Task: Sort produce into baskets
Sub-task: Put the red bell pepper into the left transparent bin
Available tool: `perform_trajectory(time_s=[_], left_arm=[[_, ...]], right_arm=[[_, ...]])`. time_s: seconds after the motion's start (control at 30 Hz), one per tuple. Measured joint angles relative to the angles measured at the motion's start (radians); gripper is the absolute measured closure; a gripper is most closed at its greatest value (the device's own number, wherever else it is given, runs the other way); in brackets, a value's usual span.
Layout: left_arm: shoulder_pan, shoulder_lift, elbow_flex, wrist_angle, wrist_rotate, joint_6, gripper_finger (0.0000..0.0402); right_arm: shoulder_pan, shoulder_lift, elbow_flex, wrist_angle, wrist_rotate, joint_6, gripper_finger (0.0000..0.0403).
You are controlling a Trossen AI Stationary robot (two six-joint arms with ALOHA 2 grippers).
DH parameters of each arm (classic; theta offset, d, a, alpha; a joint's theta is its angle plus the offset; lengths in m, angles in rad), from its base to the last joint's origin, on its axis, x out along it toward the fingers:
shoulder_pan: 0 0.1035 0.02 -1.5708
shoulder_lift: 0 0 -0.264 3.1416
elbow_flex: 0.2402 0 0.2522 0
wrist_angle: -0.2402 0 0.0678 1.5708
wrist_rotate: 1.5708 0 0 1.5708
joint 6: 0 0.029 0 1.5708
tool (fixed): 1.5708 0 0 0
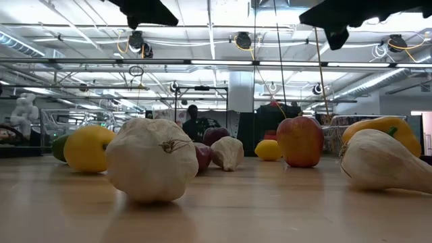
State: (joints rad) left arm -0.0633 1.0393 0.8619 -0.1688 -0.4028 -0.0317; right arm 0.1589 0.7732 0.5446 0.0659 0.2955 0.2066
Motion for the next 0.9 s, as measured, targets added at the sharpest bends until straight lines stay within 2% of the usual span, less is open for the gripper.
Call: perform_trajectory(time_s=[0.2,0.33,0.77,0.9], left_arm=[[0.005,0.007,0.0,-0.055,-0.001,-0.016,0.0354],[0.005,0.027,0.0,-0.085,-0.001,-0.119,0.0338],[0.018,0.169,0.002,-0.194,-0.015,-0.147,0.0286],[0.058,0.198,0.002,-0.243,-0.019,-0.222,0.0262]], right_arm=[[0.0,0.047,0.0,0.037,0.001,-0.003,0.0403],[0.0,0.063,0.0,0.037,0.002,-0.006,0.0403],[0.0,0.077,0.0,0.028,0.001,-0.022,0.0403],[0.0,0.077,0.0,0.028,0.004,-0.044,0.0403]])
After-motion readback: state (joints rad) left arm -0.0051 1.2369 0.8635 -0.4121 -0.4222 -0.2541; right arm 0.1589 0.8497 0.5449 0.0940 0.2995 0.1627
